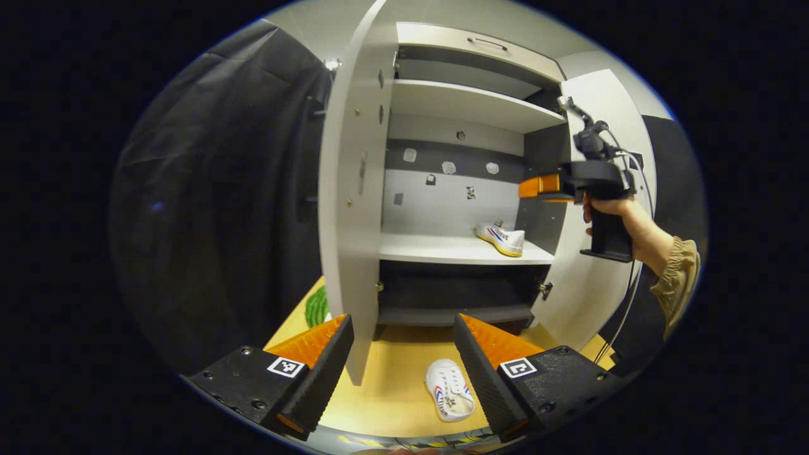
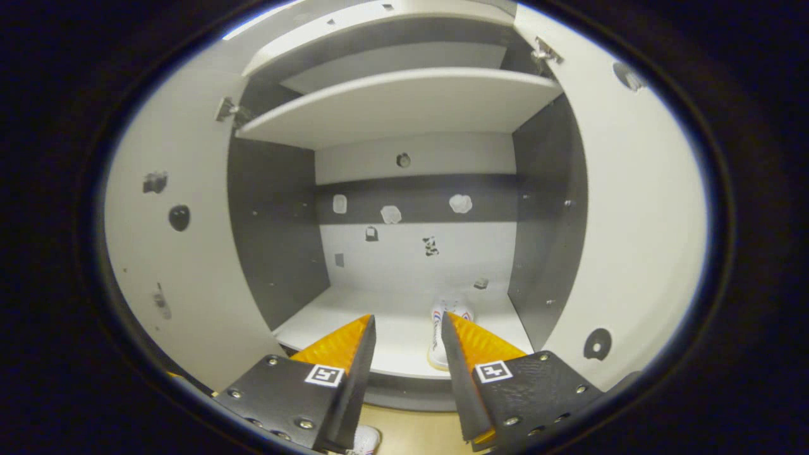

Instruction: Grab one shoe with the right hand and put it into the shoe cabinet, grab the other shoe with the left hand and put it into the shoe cabinet; then close the right door with the right hand and the left door with the left hand.

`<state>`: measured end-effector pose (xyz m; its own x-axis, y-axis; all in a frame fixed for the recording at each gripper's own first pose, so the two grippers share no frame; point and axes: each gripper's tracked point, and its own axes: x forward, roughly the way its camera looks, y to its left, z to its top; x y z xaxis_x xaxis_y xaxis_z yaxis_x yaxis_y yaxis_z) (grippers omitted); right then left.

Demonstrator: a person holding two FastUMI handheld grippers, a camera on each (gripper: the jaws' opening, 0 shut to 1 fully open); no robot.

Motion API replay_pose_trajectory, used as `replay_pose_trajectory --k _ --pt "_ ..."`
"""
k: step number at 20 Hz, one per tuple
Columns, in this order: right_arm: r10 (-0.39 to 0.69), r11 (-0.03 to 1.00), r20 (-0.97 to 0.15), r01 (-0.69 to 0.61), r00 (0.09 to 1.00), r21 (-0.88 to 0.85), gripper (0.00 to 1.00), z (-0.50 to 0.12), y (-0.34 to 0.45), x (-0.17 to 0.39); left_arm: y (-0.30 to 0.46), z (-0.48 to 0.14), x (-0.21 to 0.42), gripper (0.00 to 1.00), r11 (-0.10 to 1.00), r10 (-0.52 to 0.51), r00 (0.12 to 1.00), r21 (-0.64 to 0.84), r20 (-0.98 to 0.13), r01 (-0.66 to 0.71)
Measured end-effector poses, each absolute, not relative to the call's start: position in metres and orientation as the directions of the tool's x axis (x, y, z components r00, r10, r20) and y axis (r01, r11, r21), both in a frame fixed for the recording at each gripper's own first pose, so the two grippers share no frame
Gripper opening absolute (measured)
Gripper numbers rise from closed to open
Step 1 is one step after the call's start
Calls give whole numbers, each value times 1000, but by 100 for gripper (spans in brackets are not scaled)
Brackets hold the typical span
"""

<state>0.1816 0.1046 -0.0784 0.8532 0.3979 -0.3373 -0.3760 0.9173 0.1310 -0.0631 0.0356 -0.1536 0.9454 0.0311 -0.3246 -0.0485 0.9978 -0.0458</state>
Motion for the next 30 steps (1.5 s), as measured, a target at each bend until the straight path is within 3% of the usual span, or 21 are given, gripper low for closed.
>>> replay_pose_trajectory --k 10,17,18,19,20,21,24,26,27,28,29,30 --pt "371 919 -155 -339 915 199 64 30 52 103 -10 -303 -42 95 994 -99 783 -102 -614 46" --pt "295 948 -116 -276 948 159 60 58 19 74 -12 -411 -33 82 985 -166 593 -163 -788 59" --pt "283 952 -112 -264 953 156 64 60 14 70 -11 -425 -33 80 984 -173 560 -163 -811 67" --pt "269 956 -109 -252 957 149 64 62 7 66 -10 -437 -33 84 984 -174 536 -164 -826 67" --pt "252 962 -108 -236 962 138 60 64 0 63 -13 -448 -33 78 982 -186 512 -176 -839 67" --pt "233 968 -111 -219 966 124 64 63 -6 61 -15 -455 -33 76 979 -199 495 -192 -846 65" --pt "189 978 -113 -177 975 111 64 61 -23 48 -22 -476 -33 74 972 -228 445 -227 -866 57" --pt "163 982 -112 -151 980 110 60 61 -33 45 -20 -490 -32 72 977 -209 421 -205 -882 55" --pt "152 984 -112 -140 982 109 60 60 -38 44 -16 -497 -31 66 981 -190 413 -188 -891 47" --pt "142 986 -113 -130 983 106 60 60 -42 43 -18 -500 -33 72 979 -197 400 -199 -895 38" --pt "133 988 -116 -121 984 101 60 59 -47 42 -23 -502 -32 63 975 -210 396 -219 -894 24" --pt "122 989 -117 -111 986 95 64 59 -51 42 -23 -505 -33 63 974 -215 387 -226 -897 17"
